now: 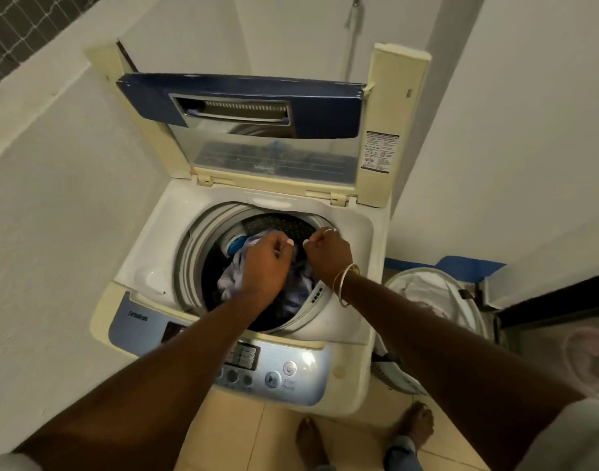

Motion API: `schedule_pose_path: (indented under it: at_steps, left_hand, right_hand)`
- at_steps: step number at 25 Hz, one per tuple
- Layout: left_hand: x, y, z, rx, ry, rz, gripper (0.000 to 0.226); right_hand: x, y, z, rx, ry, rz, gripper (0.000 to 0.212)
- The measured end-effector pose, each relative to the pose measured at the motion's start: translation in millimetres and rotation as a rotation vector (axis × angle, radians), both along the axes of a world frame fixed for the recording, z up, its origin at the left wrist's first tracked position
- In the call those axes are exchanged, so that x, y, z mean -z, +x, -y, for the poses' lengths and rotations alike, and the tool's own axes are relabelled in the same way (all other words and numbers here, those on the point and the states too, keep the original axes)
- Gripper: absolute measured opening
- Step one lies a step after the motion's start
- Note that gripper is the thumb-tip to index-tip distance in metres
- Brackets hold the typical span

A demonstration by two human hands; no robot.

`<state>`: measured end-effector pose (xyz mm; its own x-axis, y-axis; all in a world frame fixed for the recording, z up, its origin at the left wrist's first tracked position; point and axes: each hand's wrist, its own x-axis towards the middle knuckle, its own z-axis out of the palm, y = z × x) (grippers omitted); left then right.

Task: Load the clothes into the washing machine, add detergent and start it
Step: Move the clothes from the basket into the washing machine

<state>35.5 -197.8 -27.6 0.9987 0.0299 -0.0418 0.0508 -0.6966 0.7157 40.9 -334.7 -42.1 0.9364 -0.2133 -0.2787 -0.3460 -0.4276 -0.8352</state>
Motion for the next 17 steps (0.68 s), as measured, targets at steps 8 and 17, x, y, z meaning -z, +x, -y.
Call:
schedule_pose_path:
  at_steps: [8, 17]
  left_hand:
    - [4.1, -13.7, 176.6, 0.135, -0.158, 0.221, 0.013]
    - [136.2, -36.6, 321.3, 0.261, -0.096, 0.021, 0.019]
  right_hand:
    - [0.3, -37.1, 133.7, 0.317, 0.004, 0.311, 0.016]
    - [128.0, -62.0, 307.1, 0.303, -0.038, 0.056, 0.012]
